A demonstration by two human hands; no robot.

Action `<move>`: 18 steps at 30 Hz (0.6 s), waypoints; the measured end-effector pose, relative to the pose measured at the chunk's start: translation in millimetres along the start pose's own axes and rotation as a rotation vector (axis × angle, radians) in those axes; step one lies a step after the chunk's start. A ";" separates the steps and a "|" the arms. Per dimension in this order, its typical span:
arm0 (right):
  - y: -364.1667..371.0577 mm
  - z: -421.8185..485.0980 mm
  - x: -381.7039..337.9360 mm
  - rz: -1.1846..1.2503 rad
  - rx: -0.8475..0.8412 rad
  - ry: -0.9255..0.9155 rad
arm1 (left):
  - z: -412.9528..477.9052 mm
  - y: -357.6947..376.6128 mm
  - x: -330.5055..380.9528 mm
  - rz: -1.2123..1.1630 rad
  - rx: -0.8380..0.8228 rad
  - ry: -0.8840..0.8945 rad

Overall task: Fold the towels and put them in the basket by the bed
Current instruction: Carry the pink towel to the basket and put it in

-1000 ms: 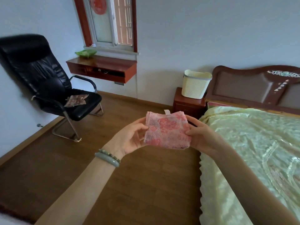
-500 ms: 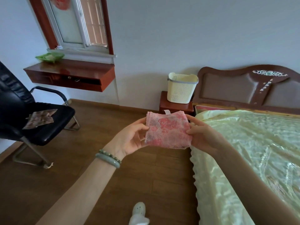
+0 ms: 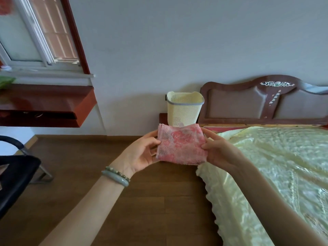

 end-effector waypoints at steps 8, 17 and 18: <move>-30.2 89.1 -25.2 0.000 0.032 -0.002 | 96.8 -21.5 43.5 -0.031 -0.069 -0.062; -104.4 224.4 -62.0 0.006 0.025 0.012 | 233.1 -38.2 94.0 0.037 -0.076 -0.033; -112.5 240.9 -68.8 0.004 0.014 0.006 | 251.4 -38.7 100.6 0.045 -0.074 -0.028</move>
Point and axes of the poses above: each hand's wrist, its own z-axis towards the middle knuckle, its own y-axis out of the palm, x = y × z, the point moved 4 cm from there along z, towards the middle knuckle
